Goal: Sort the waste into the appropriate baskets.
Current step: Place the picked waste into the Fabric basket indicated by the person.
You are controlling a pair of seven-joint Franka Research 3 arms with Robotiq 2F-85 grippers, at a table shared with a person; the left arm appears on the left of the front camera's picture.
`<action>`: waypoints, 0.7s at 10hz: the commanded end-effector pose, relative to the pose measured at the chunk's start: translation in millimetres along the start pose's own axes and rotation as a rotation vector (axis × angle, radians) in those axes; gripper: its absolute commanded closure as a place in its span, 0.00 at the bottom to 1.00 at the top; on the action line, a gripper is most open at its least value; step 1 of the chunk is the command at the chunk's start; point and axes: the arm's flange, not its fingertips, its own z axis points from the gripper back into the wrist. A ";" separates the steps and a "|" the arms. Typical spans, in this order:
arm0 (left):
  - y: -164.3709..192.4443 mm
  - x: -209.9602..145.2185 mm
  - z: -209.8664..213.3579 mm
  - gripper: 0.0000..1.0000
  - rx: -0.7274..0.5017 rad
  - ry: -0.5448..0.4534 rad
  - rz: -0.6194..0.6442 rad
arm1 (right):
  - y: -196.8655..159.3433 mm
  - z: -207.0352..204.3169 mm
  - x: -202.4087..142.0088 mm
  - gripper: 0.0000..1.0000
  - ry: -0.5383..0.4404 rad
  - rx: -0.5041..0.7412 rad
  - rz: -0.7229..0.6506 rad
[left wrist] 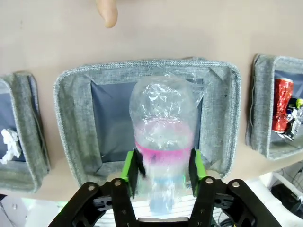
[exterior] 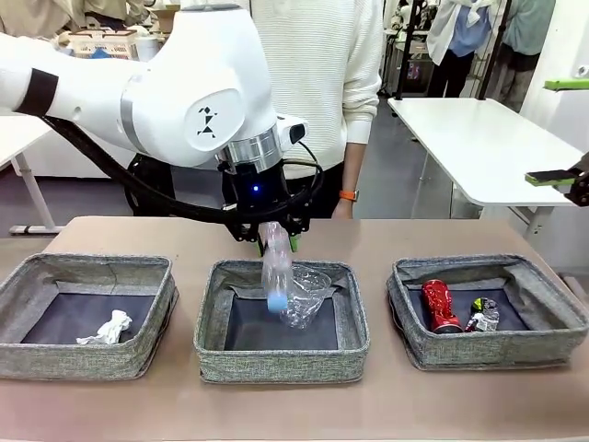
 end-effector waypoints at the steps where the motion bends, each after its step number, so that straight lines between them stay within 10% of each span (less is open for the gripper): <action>1: -0.8 2.9 5.4 0.05 0.013 -0.003 0.012 | 5.1 -1.1 0.3 0.00 0.003 0.021 0.014; 7: 1.7 3.2 12.7 0.00 -0.018 0.015 0.006 | 5.1 -1.1 0.3 0.00 0.003 0.021 0.014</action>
